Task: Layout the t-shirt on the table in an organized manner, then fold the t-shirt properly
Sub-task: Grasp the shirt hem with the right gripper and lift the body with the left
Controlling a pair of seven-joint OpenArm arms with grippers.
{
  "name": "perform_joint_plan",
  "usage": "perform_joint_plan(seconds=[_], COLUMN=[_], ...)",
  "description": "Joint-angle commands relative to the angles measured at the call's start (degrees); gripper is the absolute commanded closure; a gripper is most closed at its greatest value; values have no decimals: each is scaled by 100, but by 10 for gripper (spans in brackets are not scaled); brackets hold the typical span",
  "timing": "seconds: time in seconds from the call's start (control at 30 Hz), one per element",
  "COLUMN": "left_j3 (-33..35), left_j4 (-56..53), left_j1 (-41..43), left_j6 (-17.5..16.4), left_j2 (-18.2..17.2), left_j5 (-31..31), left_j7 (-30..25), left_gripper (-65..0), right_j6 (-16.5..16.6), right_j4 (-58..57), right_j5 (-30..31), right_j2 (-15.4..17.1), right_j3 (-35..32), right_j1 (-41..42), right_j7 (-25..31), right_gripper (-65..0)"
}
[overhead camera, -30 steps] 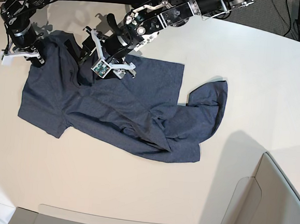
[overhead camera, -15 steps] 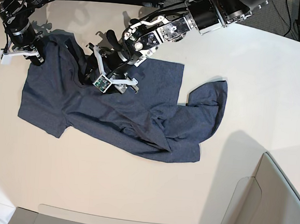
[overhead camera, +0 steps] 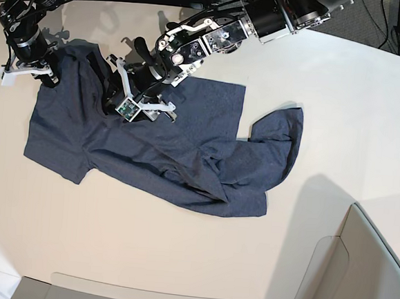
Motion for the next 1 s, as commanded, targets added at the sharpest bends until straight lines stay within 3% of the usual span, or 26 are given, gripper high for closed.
perform_joint_plan(seconds=[0.0,0.13,0.27,0.33,0.47,0.67,0.83,0.97], left_j3=[-7,-7,-7,-33,-42,-42,-68,-77], left_j4=[83,83,83,101,637,2114,3011,3573], left_j1=[-95,-103,-121,-121,-95,-7,213,248], left_j6=[-17,-17,-17,-17,-17,27,36,54], left_j2=[101,101,101,84,-30,-804,-1411,-1877], left_j5=[42,42,42,42,59,50,68,77], left_j7=[-136,-136,-127,-119,-101,-75,-75,-75], left_gripper=[-296,-259,-61,0,0,0,0,-50], right_j6=[-40,-40,-40,-40,-40,-40,-67,-84], right_j4=[34,34,34,34,113,297,561,737], right_j5=[-113,-113,-113,-104,-95,-86,-86,-139], right_j2=[50,50,50,59,217,393,560,533], right_j3=[5,5,5,5,-4,-48,-496,-1015], right_j1=[6,6,-3,14,120,551,1192,1834], right_j7=[-128,-128,-136,-136,-145,-180,-330,-330], right_gripper=[0,0,0,0,0,0,0,0])
